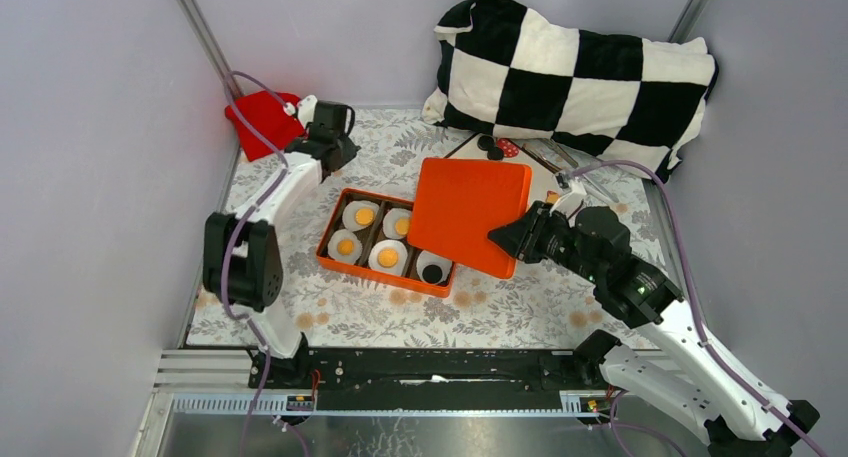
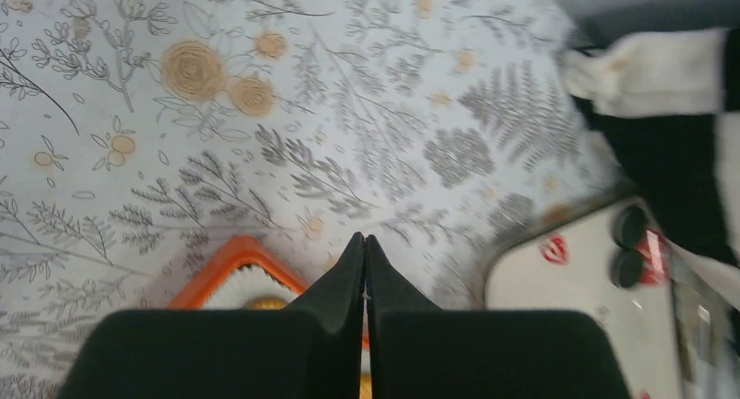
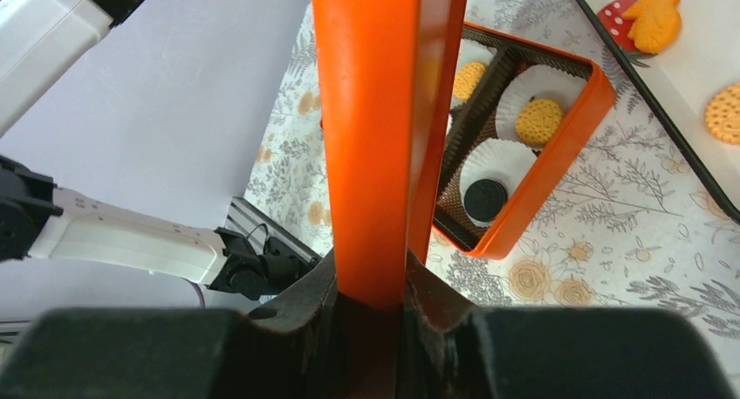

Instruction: Pack the cookies

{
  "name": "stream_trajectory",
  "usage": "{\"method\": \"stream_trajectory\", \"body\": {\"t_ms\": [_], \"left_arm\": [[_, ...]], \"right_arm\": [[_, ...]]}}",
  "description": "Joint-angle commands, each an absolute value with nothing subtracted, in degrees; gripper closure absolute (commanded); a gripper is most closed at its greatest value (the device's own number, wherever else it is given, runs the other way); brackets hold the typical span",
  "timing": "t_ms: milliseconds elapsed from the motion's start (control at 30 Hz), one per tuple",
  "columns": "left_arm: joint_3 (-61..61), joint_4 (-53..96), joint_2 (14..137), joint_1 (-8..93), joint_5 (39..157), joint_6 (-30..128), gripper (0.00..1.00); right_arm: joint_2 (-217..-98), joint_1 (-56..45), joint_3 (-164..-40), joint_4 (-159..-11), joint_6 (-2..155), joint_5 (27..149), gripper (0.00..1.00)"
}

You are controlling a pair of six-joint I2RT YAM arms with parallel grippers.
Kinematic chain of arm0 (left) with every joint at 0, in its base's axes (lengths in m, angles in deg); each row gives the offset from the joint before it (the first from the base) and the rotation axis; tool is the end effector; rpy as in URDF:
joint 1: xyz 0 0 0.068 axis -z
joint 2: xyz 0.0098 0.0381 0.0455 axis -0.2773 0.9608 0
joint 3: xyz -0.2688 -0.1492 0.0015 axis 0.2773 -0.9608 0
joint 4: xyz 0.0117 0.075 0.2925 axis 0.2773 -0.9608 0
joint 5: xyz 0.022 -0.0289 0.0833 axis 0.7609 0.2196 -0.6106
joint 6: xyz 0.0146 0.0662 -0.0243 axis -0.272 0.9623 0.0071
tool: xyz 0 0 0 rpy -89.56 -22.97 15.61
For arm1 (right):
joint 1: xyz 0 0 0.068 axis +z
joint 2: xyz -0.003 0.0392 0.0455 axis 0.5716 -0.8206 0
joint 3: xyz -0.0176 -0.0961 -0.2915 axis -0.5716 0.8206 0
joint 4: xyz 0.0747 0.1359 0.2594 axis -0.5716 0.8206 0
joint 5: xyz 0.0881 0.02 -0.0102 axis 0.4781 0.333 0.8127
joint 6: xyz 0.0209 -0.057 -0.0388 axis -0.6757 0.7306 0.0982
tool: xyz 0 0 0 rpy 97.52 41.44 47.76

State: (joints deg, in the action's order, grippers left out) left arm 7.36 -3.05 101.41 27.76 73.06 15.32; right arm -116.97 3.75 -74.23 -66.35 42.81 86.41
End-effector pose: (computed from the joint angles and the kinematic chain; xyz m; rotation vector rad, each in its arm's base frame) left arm 0.4572 -0.0771 0.2620 -0.8024 2.1744 -0.1663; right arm 0.1523 0.1298 0.3759 -0.0469 1.9143 1.0673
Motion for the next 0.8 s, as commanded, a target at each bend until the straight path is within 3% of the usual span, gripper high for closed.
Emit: {"method": "stream_trajectory", "body": {"t_ms": [0,100,300,567,767], "left_arm": [[5.8,-4.9,89.7,30.4,78.1,15.8,1.0],[2.3,-7.3,81.0,34.6,72.1,16.2,1.0],[-5.3,-12.2,71.2,34.8,70.1,13.2,1.0],[-11.0,-13.2,65.2,34.9,66.9,15.1,1.0],[-13.4,-11.9,65.3,34.8,69.2,15.3,1.0]], "right_arm": [[-116.3,3.6,-74.5,-78.4,40.0,90.7,1.0],[-119.8,3.6,-69.8,-89.3,32.8,97.1,1.0],[-135.6,3.6,-58.4,-131.9,13.3,107.7,1.0],[-156.0,3.6,-58.3,-160.0,4.9,109.7,1.0],[-164.8,3.6,-55.5,-169.0,1.8,107.3,1.0]]}}
